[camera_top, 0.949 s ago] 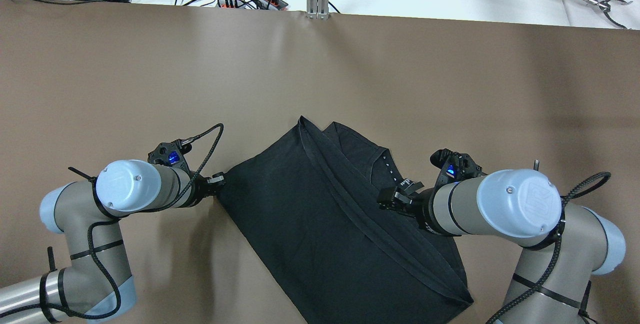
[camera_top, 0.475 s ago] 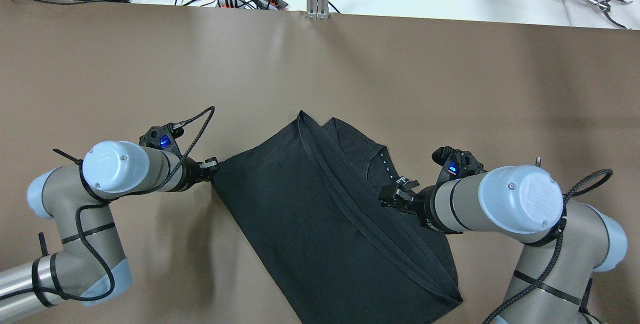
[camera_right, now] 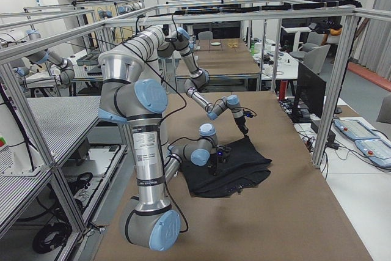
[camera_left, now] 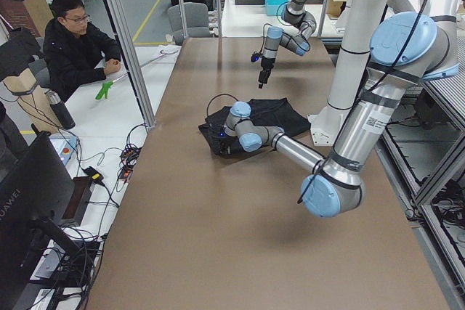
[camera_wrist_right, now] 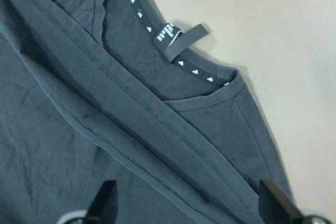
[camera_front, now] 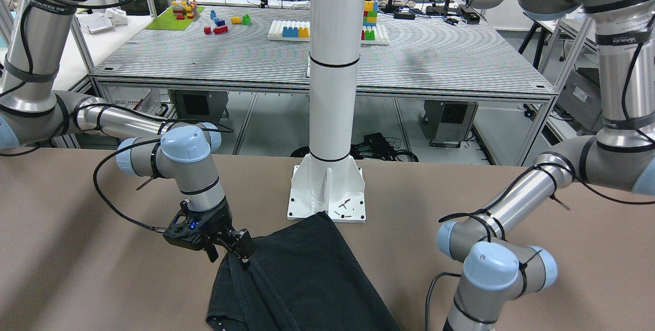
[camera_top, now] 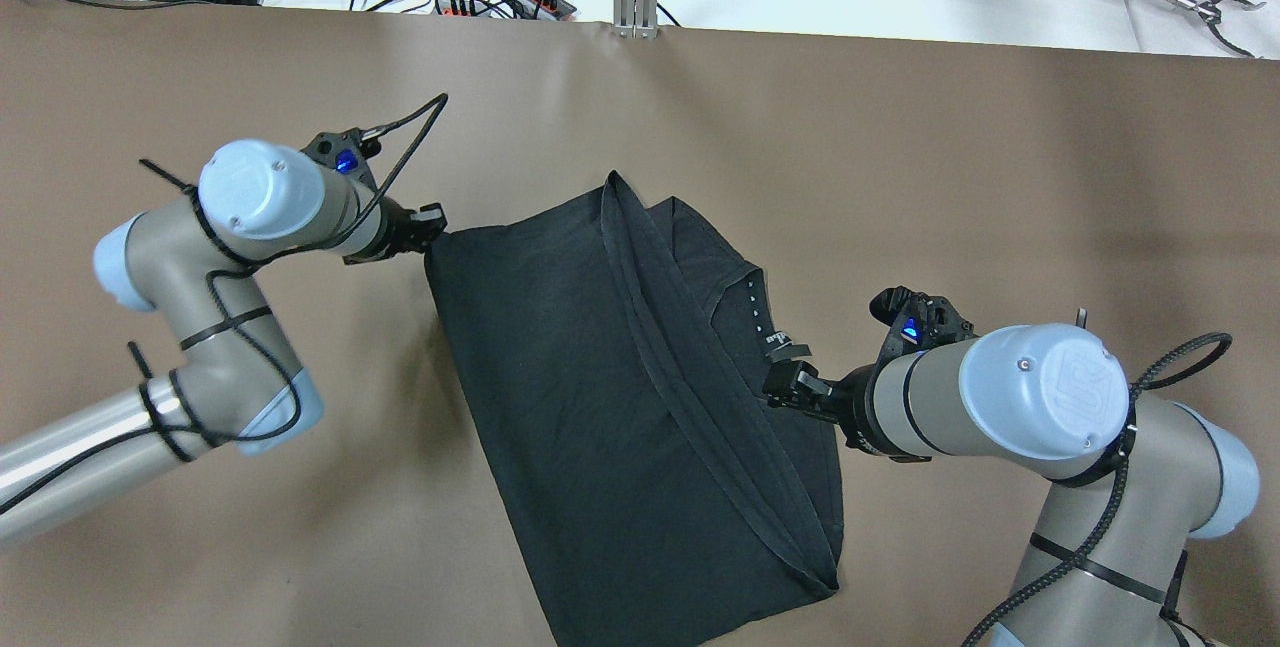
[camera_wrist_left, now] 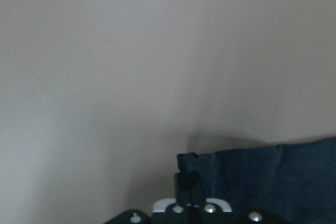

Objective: Fold clothes
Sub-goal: 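Grasp the shirt edge with the left gripper and pull it toward the left gripper, then pull the shirt edge away from the robot with the left gripper while right holds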

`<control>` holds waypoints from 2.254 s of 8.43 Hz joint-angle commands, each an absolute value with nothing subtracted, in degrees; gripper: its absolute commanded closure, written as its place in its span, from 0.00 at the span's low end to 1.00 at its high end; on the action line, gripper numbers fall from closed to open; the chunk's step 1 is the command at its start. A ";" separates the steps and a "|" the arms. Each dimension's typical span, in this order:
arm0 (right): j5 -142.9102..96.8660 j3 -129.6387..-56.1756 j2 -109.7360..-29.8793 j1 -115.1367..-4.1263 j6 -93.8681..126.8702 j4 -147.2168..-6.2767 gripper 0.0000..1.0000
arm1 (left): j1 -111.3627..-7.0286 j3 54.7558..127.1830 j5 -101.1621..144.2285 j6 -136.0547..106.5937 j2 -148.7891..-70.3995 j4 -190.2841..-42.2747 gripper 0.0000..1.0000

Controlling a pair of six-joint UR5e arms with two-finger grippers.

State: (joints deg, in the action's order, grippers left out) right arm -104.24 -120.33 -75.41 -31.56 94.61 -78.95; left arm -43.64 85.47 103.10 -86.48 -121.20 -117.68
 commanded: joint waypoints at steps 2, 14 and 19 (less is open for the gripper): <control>-104.06 -120.32 -75.41 -32.17 94.57 -79.19 0.05 | -49.65 43.82 104.15 -83.50 -152.93 -126.23 1.00; -97.73 -104.25 -55.91 -24.71 57.02 -90.33 0.50 | -51.24 60.47 101.60 -82.61 -139.75 -129.99 0.06; -91.95 -100.02 -48.78 -18.64 51.25 -102.03 0.58 | -51.33 61.95 100.99 -82.79 -138.08 -130.08 0.06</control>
State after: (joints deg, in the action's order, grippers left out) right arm -95.69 -101.14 -49.81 -21.17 52.96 -99.13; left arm -51.32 60.84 101.27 -82.73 -139.21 -130.07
